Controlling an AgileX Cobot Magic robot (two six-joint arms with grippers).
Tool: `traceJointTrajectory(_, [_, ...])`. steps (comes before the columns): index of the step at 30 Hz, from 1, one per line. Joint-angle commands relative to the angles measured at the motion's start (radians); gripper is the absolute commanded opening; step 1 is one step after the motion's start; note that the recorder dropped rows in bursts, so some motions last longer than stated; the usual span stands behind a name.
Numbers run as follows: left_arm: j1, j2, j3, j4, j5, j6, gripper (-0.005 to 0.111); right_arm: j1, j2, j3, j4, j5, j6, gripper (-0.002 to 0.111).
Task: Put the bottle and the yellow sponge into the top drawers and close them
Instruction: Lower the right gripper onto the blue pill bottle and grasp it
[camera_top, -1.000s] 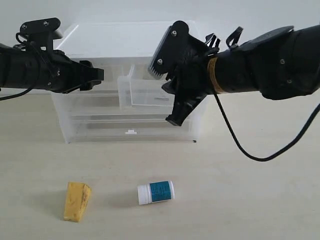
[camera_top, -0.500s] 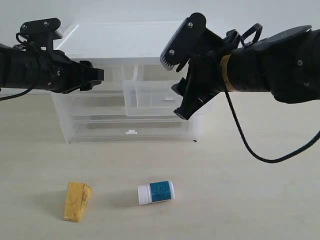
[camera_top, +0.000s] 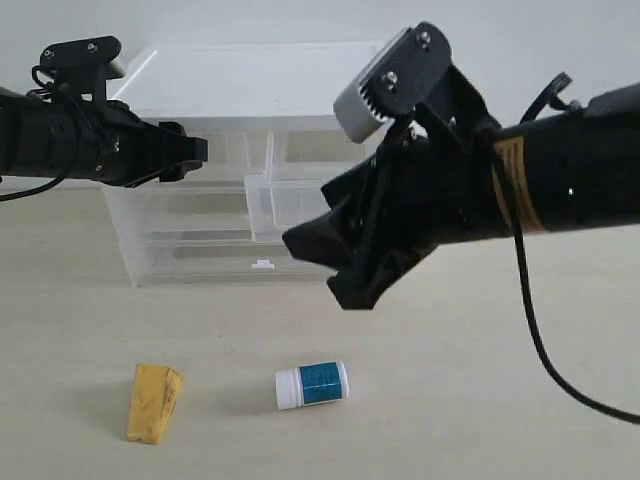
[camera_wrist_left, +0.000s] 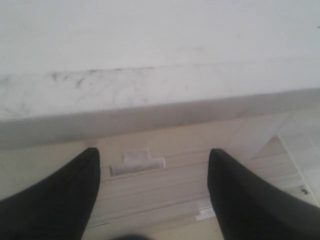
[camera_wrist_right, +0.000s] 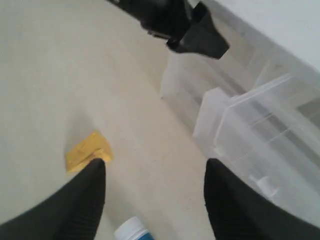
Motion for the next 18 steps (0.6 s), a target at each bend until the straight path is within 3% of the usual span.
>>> traceJointTrajectory(1, [0.001,0.001,-0.019,0.004,-0.064,0.018,0.06,0.052,0.027,0.064,-0.001,0.005,-0.007,0.052])
traceJointTrajectory(9, [0.001,0.001,-0.019,0.004,-0.064,0.018,0.06,0.187,0.249,0.077,-0.001,0.212,-0.113,0.051])
traceJointTrajectory(14, [0.001,0.001,-0.019,0.004,-0.064,0.018,0.06,0.19,0.341,0.071,-0.001,0.271,-0.176,0.036])
traceJointTrajectory(18, [0.001,0.001,-0.019,0.004,-0.064,0.018,0.06,0.19,0.364,0.048,-0.001,0.289,-0.192,0.044])
